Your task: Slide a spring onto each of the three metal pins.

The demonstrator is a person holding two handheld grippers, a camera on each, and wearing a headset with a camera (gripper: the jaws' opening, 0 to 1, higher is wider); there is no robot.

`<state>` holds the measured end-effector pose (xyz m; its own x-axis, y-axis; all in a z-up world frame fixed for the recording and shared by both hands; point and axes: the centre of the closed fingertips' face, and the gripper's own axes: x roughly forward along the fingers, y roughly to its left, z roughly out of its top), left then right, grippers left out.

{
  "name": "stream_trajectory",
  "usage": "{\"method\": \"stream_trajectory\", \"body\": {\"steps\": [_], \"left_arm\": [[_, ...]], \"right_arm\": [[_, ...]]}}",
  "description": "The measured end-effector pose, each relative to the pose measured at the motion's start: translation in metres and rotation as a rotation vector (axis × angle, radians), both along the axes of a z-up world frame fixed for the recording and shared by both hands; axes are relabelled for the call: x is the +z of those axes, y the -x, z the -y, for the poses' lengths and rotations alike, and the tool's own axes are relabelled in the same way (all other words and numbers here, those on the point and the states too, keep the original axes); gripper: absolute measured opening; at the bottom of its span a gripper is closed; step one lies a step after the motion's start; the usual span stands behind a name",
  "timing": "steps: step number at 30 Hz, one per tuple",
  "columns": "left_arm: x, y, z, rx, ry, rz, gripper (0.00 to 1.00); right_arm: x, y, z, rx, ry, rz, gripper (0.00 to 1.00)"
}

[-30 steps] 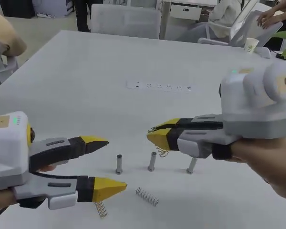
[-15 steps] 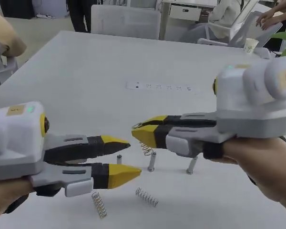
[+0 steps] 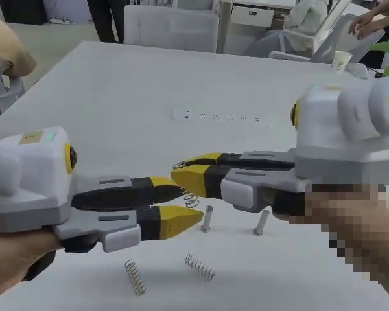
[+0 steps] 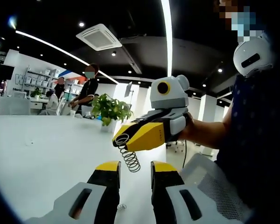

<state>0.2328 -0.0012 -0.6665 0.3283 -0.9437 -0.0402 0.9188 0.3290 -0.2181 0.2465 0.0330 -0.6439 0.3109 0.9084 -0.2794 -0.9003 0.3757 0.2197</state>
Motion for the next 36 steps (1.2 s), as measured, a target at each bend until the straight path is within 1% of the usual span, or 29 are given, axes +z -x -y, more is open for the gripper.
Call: {"method": "stream_trajectory", "body": {"steps": [2,4,6,9,12,15,18,19,20,23,24,26,27,28,29,30,31,33,34,35,36], "left_arm": [[0.000,-0.002,0.001,0.004,-0.002,0.003,0.17],[-0.001,-0.003,0.002,0.002,-0.013,0.010,0.11],[-0.001,-0.004,0.003,0.003,-0.018,0.011,0.08],[-0.002,-0.004,0.004,-0.002,-0.025,0.013,0.05],[-0.004,-0.003,0.005,-0.009,-0.037,0.014,0.05],[-0.008,-0.002,0.004,-0.013,-0.070,0.031,0.03],[-0.011,-0.001,0.003,-0.021,-0.083,0.030,0.03],[-0.012,0.001,0.004,-0.030,-0.094,0.035,0.03],[-0.013,0.002,0.005,-0.035,-0.098,0.034,0.03],[-0.019,0.008,0.008,-0.062,-0.137,0.046,0.03],[-0.020,0.009,0.009,-0.068,-0.142,0.047,0.03],[-0.023,0.013,0.012,-0.088,-0.163,0.052,0.02],[-0.025,0.016,0.015,-0.103,-0.181,0.060,0.02],[-0.027,0.018,0.016,-0.111,-0.189,0.061,0.02],[-0.029,0.021,0.018,-0.126,-0.207,0.064,0.02],[-0.031,0.022,0.019,-0.132,-0.215,0.066,0.02],[-0.034,0.024,0.020,-0.146,-0.236,0.073,0.02],[-0.036,0.028,0.022,-0.162,-0.250,0.070,0.02],[-0.039,0.030,0.022,-0.175,-0.268,0.075,0.02],[-0.040,0.032,0.023,-0.180,-0.278,0.079,0.02],[-0.043,0.035,0.023,-0.196,-0.298,0.083,0.02]], "right_arm": [[0.000,0.001,-0.001,0.001,-0.003,0.002,0.08],[0.001,0.002,-0.001,0.002,-0.011,-0.001,0.08],[0.001,0.003,-0.001,0.003,-0.019,-0.006,0.08],[0.001,0.003,0.001,-0.002,-0.019,0.003,0.08],[0.001,0.003,0.003,-0.002,-0.018,-0.002,0.08],[-0.001,0.005,0.006,0.001,-0.007,-0.005,0.08],[-0.003,0.008,0.009,0.017,0.018,-0.009,0.08],[-0.005,0.010,0.011,0.035,0.046,-0.010,0.08],[-0.006,0.012,0.012,0.047,0.060,-0.014,0.08],[-0.013,0.019,0.017,0.112,0.151,-0.016,0.08],[-0.014,0.020,0.018,0.121,0.164,-0.017,0.08],[-0.017,0.025,0.020,0.163,0.218,-0.019,0.08],[-0.020,0.028,0.022,0.190,0.255,-0.020,0.08],[-0.021,0.030,0.022,0.208,0.273,-0.018,0.08],[-0.024,0.034,0.024,0.232,0.310,-0.027,0.08],[-0.026,0.035,0.025,0.249,0.333,-0.019,0.08],[-0.029,0.038,0.026,0.273,0.367,-0.027,0.08],[-0.032,0.042,0.027,0.303,0.404,-0.035,0.08],[-0.035,0.045,0.028,0.326,0.436,-0.034,0.08],[-0.036,0.047,0.028,0.340,0.454,-0.034,0.08],[-0.040,0.050,0.030,0.361,0.490,-0.042,0.08]]}}
